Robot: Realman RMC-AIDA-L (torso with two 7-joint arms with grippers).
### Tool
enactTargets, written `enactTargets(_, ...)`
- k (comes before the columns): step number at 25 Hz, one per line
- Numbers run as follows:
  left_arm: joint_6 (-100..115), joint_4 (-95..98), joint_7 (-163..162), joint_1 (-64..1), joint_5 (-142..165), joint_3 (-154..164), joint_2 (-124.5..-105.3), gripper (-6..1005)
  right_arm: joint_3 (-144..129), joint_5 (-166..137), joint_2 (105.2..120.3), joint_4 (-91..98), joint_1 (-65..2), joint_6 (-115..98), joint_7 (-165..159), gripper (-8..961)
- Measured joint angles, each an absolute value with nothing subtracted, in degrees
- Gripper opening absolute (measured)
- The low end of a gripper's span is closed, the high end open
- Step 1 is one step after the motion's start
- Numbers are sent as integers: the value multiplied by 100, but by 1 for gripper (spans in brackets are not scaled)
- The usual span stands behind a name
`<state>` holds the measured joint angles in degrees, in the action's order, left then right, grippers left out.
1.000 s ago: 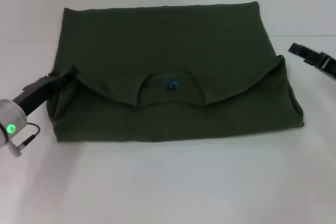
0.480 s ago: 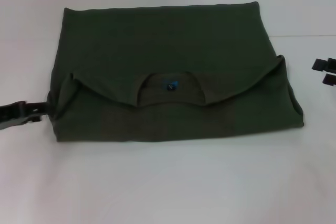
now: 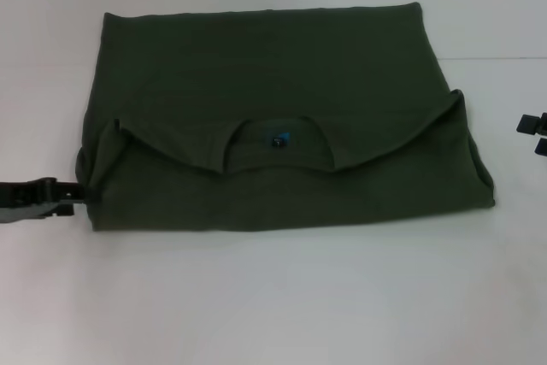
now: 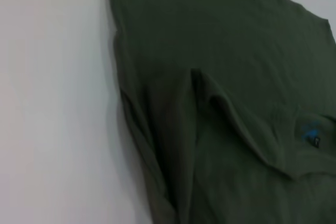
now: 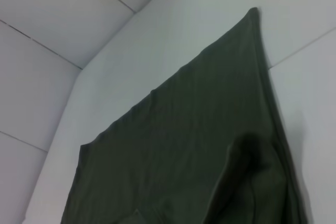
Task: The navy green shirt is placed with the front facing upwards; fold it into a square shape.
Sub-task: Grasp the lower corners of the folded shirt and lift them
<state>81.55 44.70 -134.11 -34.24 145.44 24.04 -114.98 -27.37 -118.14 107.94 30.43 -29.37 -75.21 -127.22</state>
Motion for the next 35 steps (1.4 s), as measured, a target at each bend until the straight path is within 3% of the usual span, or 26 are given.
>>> enactTargets(29,7606,4018,-13382,-3635,14564,3100,-11559,601,-2751,-11915,10845,3001,-2948,-7401,-12672,767)
enactTargets(35,7539,4026,-13269,-3622,14564,3103,-11560,315,-2879,-12313,10739,3039,-3092,-7479,-13230,765)
